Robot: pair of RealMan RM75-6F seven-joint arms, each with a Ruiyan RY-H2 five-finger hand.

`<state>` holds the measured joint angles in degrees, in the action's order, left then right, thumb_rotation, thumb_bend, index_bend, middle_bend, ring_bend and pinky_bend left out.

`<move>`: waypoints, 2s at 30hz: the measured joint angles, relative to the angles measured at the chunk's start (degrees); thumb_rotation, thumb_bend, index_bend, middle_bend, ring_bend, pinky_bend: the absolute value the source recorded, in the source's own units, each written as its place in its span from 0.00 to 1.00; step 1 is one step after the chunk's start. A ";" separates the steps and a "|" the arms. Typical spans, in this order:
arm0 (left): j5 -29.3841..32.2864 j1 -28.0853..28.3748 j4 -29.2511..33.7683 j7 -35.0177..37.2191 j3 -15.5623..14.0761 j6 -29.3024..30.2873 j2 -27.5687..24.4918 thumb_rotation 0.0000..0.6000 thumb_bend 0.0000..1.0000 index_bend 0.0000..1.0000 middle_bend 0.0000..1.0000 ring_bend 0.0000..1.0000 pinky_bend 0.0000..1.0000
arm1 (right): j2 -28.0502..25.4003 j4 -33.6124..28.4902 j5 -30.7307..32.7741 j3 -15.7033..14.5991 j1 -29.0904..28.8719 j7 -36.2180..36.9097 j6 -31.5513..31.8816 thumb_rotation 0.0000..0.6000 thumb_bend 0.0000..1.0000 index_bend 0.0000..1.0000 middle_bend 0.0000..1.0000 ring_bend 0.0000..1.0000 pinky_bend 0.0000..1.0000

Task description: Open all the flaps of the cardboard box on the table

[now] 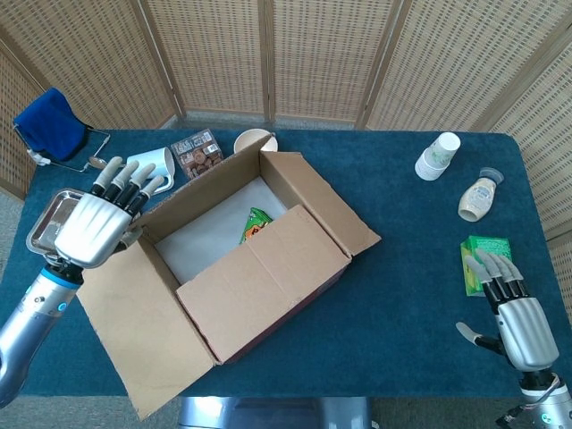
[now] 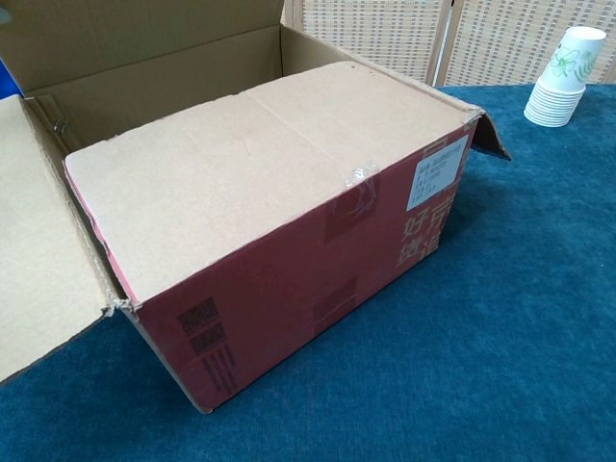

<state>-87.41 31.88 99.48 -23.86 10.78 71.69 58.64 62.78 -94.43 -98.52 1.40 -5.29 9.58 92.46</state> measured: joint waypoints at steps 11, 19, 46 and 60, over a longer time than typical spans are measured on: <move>2.04 1.33 0.69 -1.75 2.13 -0.22 -1.12 1.00 0.00 0.00 0.00 0.00 0.00 | -0.15 -0.01 -0.17 -0.13 -0.05 0.55 0.03 1.00 0.09 0.00 0.00 0.00 0.00; 5.10 2.87 -0.25 -3.31 3.28 -2.05 -0.98 1.00 0.00 0.00 0.00 0.00 0.00 | -0.27 -0.12 -0.45 -0.32 -0.27 1.13 -0.26 1.00 0.09 0.00 0.00 0.00 0.00; 22.75 12.74 -14.10 -16.21 5.08 -10.85 9.46 1.00 0.00 0.00 0.00 0.00 0.00 | -1.48 -1.30 -1.86 -0.71 -0.90 3.98 0.09 1.00 0.09 0.00 0.00 0.00 0.00; 26.09 11.29 -10.70 -9.18 4.26 -12.39 8.09 1.00 0.00 0.00 0.00 0.00 0.00 | -1.23 -1.71 -1.97 -0.82 -1.32 3.20 -0.58 1.00 0.09 0.00 0.00 0.00 0.00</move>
<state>-61.32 43.16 88.78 -33.04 15.04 59.30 66.73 61.56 -96.14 -100.49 0.58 -6.60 12.78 91.88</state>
